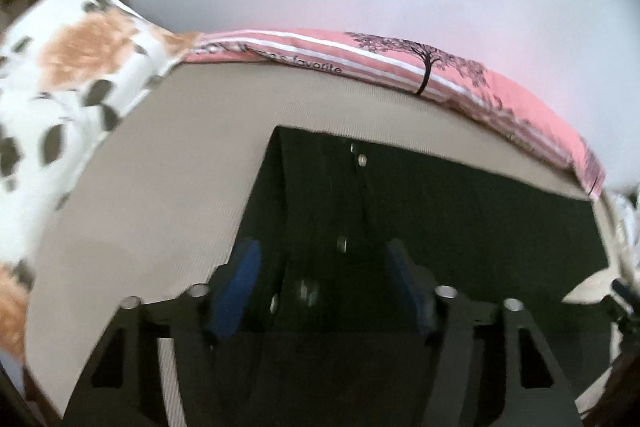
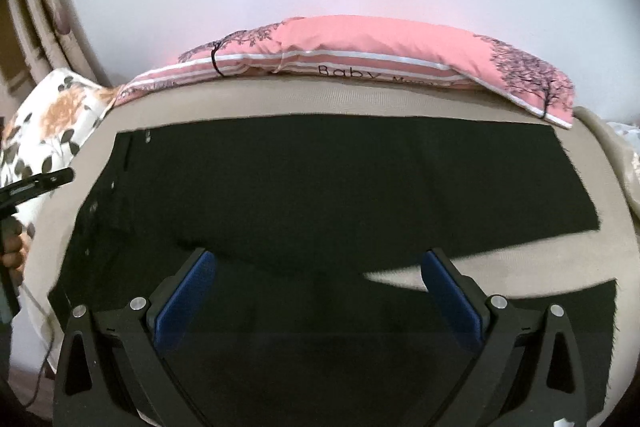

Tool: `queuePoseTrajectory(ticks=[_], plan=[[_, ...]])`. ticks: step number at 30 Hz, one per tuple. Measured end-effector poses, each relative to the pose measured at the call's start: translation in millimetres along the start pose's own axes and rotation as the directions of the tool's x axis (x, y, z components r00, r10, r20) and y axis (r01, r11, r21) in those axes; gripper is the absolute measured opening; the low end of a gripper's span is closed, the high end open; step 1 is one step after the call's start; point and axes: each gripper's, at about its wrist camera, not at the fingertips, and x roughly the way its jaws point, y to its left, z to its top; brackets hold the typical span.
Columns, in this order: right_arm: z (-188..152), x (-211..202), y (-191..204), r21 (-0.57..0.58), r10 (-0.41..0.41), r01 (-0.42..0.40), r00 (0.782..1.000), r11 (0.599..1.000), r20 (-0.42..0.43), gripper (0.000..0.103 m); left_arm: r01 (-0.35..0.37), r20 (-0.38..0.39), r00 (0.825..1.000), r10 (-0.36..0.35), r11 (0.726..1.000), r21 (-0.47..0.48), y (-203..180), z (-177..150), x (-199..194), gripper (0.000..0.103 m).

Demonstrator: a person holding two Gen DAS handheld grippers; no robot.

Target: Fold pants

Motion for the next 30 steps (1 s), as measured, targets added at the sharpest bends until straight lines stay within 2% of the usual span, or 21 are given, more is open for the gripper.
queuePoseTrajectory(ticks=[3,7,11,15,16,18,19,22,25,27,29,30], plan=[[11,17,-3,0.032,0.015,-0.015,1.0,0.999,-0.018,0.102,0.068,-0.054,0.996,-0.071,0.996,-0.05,18,27,34,0.05],[20,40,-6,0.075,0.021,-0.018,0.999,0.997,-0.044,0.102,0.116,-0.116,0.985,-0.129,0.987,-0.115,40,47,73,0.036],[27,60,-4,0.08,0.014,-0.008,0.998,0.997,-0.067,0.102,0.185,-0.151,0.966,-0.21,0.969,-0.165,56,60,100,0.035],[34,74,1,0.074,0.014,-0.008,0.997,0.997,-0.07,0.102,0.258,-0.188,0.938,-0.292,0.948,-0.186,61,65,115,0.035],[36,76,2,0.07,0.013,-0.008,0.997,0.997,-0.07,0.102,0.289,-0.19,0.927,-0.323,0.939,-0.187,60,67,117,0.03],[39,81,6,0.058,0.01,-0.006,0.998,0.998,-0.066,0.102,0.323,-0.192,0.913,-0.36,0.925,-0.199,60,70,118,0.029],[40,83,8,0.051,0.011,-0.007,0.998,0.999,-0.063,0.102,0.352,-0.189,0.901,-0.391,0.912,-0.21,60,72,118,0.026],[43,91,12,0.035,0.009,-0.007,0.998,0.999,-0.062,0.102,0.4,-0.18,0.879,-0.442,0.888,-0.227,59,79,119,0.019],[43,99,15,0.033,0.02,-0.018,0.998,0.999,-0.068,0.102,0.401,-0.195,0.877,-0.438,0.893,-0.204,55,84,125,0.019],[43,102,16,0.026,0.021,-0.019,0.997,0.999,-0.071,0.102,0.4,-0.216,0.872,-0.44,0.893,-0.205,55,87,134,0.019],[44,104,16,0.022,0.033,-0.031,0.997,0.999,-0.069,0.102,0.415,-0.229,0.858,-0.459,0.884,-0.215,51,92,144,0.019],[45,105,17,0.016,0.038,-0.037,0.997,0.999,-0.068,0.102,0.414,-0.229,0.859,-0.458,0.884,-0.217,51,93,147,0.019]])
